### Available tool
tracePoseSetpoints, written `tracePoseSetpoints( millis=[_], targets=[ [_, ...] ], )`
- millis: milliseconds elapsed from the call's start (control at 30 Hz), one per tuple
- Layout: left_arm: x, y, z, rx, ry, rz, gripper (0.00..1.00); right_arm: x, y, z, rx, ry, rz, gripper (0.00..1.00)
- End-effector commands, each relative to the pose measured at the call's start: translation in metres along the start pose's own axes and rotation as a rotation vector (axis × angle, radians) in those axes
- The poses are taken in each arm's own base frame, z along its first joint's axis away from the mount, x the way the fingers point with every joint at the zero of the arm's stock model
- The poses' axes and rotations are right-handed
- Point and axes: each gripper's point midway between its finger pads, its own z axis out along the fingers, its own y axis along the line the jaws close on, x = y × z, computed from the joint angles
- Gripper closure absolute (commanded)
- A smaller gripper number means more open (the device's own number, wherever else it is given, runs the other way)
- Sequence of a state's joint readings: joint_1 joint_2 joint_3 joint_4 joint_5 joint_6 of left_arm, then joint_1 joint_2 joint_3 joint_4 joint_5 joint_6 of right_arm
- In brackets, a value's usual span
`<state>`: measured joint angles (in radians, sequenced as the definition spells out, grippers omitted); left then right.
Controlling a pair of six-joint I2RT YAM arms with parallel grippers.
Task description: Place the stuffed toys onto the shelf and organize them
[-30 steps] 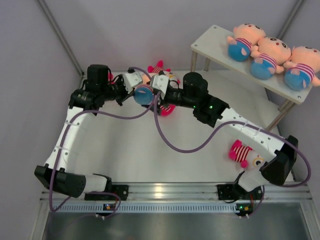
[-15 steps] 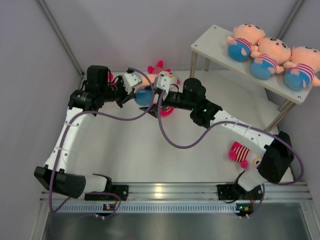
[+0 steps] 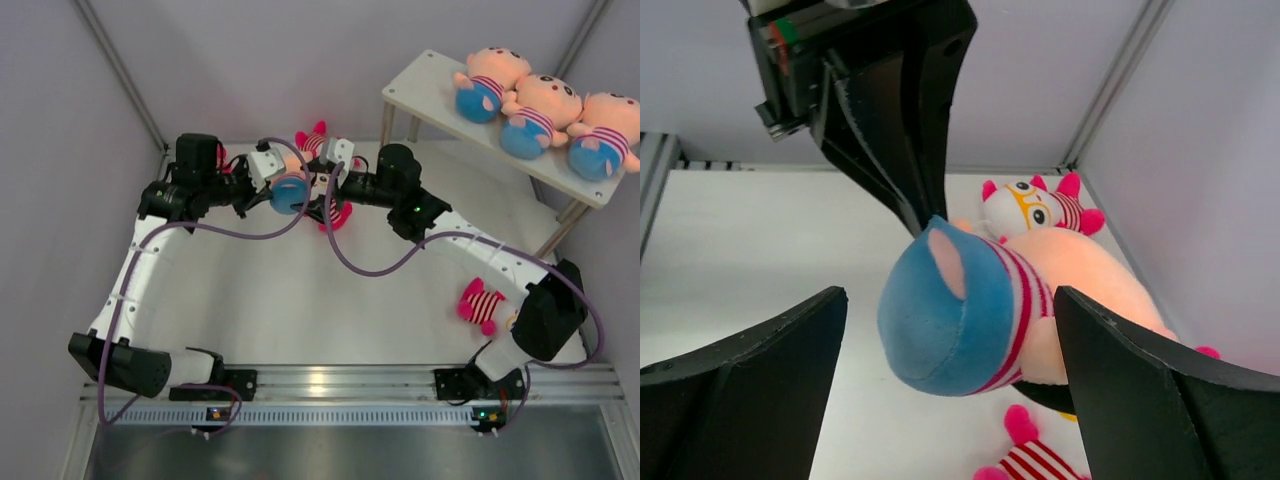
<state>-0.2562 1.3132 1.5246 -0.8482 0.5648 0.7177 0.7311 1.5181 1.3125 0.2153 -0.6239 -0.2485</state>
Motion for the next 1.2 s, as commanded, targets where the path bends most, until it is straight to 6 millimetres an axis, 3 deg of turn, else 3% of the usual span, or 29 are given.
tracePoseSetpoints(
  millis=[0,100,267,367,500,533,567,800,833,867,933,1000,1067,1100,1167],
  targets=[
    [-0.013,-0.001,-0.008,-0.008,-0.045,0.063,1.00,-0.018,-0.016,0.008,0.028,0.003,-0.072,0.15],
    [-0.014,0.000,-0.007,-0.004,-0.049,0.068,1.00,-0.016,-0.021,0.015,0.014,0.030,-0.087,0.16],
    [-0.020,-0.003,-0.007,0.015,-0.072,0.049,1.00,0.023,-0.008,0.020,-0.045,0.092,-0.054,0.16],
    [-0.021,-0.002,-0.006,0.014,-0.071,0.048,1.00,0.036,0.000,0.025,-0.091,0.103,-0.019,0.21],
    [-0.021,-0.002,-0.008,0.009,-0.072,0.047,1.00,0.041,0.001,0.031,-0.106,0.115,0.011,0.74],
    [-0.021,-0.002,-0.007,0.010,-0.071,0.043,1.00,0.041,0.002,0.031,-0.115,0.115,0.010,0.79],
    [-0.023,-0.002,-0.009,0.007,-0.077,0.043,1.00,0.041,0.003,0.030,-0.122,0.120,0.009,0.92],
    [-0.027,0.007,-0.017,-0.055,-0.062,-0.009,1.00,0.037,-0.013,0.025,-0.065,0.211,-0.028,1.00],
    [-0.028,0.008,-0.019,-0.070,-0.059,-0.046,0.95,0.034,-0.015,0.023,-0.061,0.228,-0.032,1.00],
    [-0.033,0.011,-0.024,-0.091,-0.067,-0.051,0.72,0.032,-0.019,0.022,-0.043,0.241,-0.046,1.00],
    [-0.035,0.016,-0.031,-0.137,-0.060,-0.084,0.53,0.025,-0.025,0.017,-0.029,0.248,-0.094,1.00],
    [-0.033,0.025,-0.040,-0.217,-0.037,-0.147,0.29,0.014,-0.033,0.012,-0.012,0.218,-0.129,1.00],
    [-0.027,0.034,-0.048,-0.295,-0.007,-0.197,0.10,0.007,-0.056,0.002,0.026,0.186,-0.129,1.00],
    [-0.024,0.037,-0.050,-0.333,0.006,-0.245,0.07,0.008,-0.068,-0.001,0.049,0.191,-0.129,1.00],
    [-0.015,0.051,-0.063,-0.444,0.049,-0.266,0.02,-0.011,-0.102,-0.017,0.110,0.200,-0.171,1.00]
  ],
)
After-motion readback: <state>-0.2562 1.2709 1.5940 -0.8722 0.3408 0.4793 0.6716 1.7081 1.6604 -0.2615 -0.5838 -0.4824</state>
